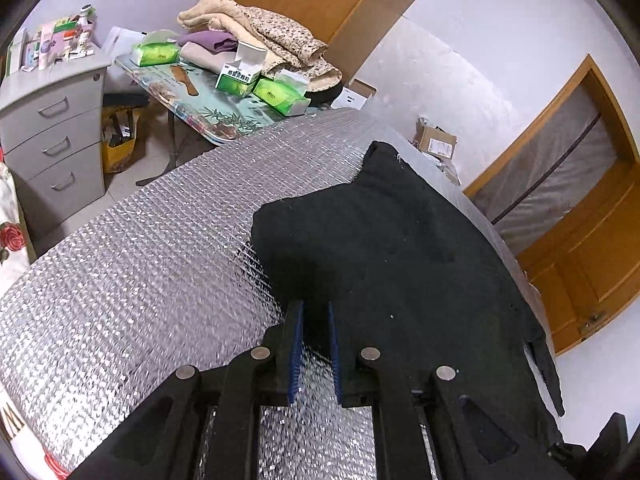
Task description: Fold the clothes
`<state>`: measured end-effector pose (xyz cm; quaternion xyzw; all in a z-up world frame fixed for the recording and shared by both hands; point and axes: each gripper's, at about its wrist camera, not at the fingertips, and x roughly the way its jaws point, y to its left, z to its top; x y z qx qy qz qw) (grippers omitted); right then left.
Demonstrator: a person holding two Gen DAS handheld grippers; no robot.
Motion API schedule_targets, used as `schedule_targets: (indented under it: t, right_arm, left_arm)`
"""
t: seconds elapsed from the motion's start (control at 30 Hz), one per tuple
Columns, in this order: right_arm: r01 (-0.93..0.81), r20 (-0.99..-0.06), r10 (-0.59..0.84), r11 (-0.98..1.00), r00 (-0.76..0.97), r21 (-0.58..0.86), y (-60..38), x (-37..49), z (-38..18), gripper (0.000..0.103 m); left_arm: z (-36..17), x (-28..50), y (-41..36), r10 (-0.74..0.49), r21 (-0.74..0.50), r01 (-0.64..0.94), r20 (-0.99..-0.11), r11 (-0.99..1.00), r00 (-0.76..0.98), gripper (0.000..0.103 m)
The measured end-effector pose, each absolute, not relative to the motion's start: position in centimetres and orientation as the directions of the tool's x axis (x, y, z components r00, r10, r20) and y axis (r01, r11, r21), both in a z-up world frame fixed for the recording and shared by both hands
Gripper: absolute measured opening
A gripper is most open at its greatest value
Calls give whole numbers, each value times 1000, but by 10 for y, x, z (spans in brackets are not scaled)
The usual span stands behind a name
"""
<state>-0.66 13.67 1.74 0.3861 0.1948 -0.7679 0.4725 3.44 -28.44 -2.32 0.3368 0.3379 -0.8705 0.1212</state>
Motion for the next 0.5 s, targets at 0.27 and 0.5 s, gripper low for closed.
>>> schedule_targets:
  t: [0.27,0.5]
  right_arm:
    - [895,-781,-567,-446,-262,24,134,-4,30,27]
    - [900,-720,-641,-433,-265,55,178,21,84,34]
  left_arm:
    - [-19,40,-285,25,-502,425,-668,-753,-744,12]
    - [-15,47,-284,27,-505,412,-656,-759,-754,12]
